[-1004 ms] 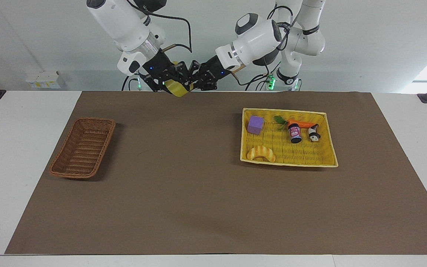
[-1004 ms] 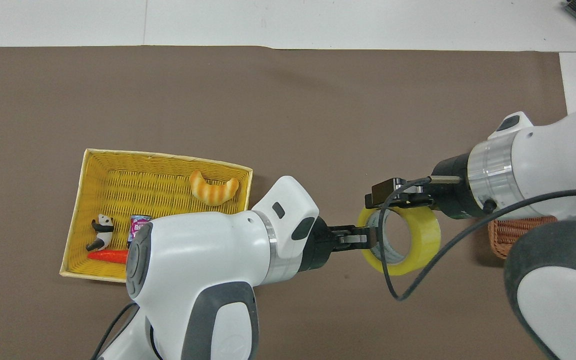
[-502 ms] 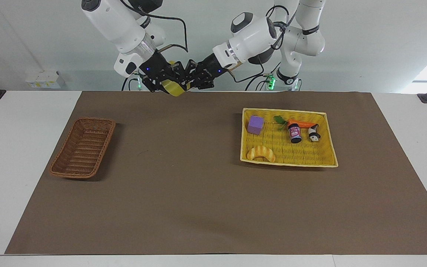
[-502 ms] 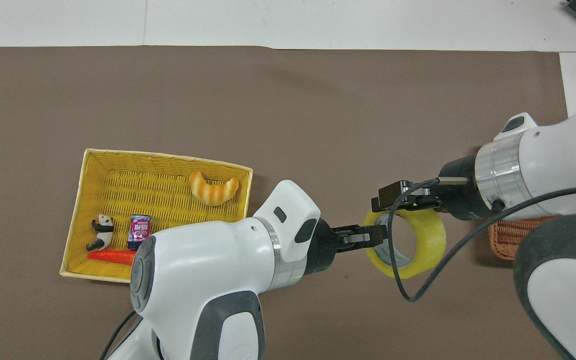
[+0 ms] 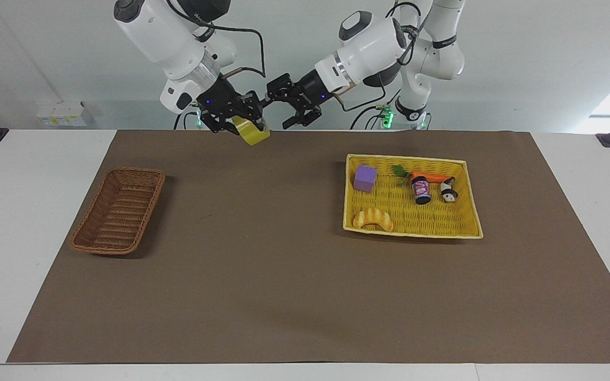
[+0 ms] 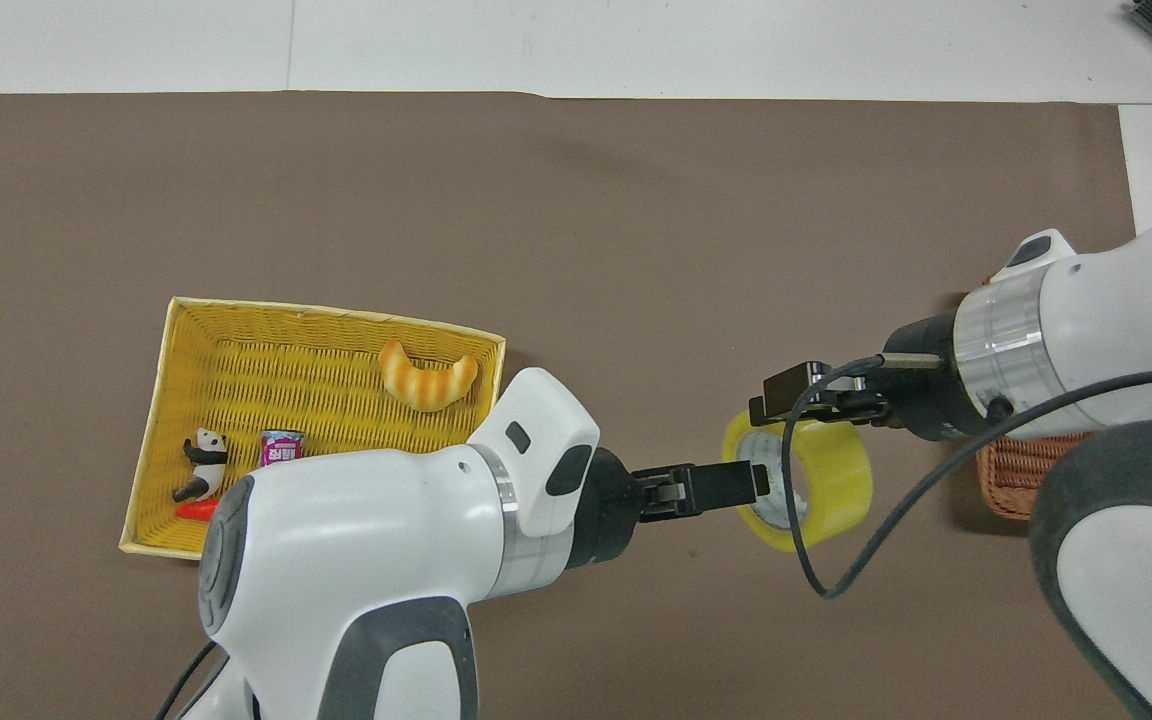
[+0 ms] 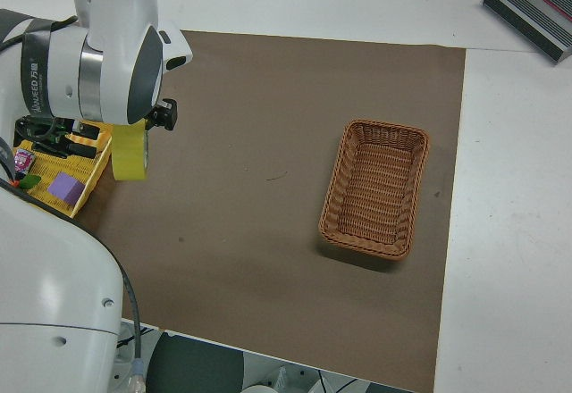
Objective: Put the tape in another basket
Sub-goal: 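Move the tape over the wicker basket while the left gripper withdraws, then lower the tape into the wicker basket and open the right gripper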
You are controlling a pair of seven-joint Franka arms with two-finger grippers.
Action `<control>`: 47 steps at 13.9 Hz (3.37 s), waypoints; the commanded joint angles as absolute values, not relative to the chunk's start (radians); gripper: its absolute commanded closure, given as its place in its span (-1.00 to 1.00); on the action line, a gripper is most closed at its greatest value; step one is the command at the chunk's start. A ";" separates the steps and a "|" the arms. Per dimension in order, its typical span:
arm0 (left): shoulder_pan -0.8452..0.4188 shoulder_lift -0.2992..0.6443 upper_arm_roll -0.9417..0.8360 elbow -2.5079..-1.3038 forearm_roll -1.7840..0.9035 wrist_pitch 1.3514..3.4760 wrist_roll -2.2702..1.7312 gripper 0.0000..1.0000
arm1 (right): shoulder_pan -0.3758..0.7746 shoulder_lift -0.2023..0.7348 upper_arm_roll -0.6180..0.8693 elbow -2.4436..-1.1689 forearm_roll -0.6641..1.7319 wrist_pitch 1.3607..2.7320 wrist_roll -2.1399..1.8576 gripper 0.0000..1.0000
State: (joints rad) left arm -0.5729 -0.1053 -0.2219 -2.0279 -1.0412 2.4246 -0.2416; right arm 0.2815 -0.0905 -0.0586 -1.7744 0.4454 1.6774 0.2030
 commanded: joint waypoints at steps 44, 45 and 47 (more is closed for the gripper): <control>0.166 0.044 -0.181 -1.525 -0.006 1.483 -0.066 -1.00 | -0.572 0.336 -0.066 -1.792 0.787 1.784 -0.586 1.00; 0.166 0.044 -0.181 -1.525 -0.005 1.483 -0.072 -1.00 | -0.572 0.336 -0.064 -1.795 0.798 1.781 -0.586 1.00; 0.166 0.046 -0.181 -1.525 -0.005 1.491 -0.074 -1.00 | -0.581 0.336 -0.066 -1.847 0.848 1.785 -0.641 1.00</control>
State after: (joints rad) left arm 0.1613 0.0383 -0.1751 -1.5468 -0.0255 1.5028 -0.0584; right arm -0.5646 0.3590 -0.0781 -1.7902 0.7907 1.7784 -0.5799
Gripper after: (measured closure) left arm 0.000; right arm 0.401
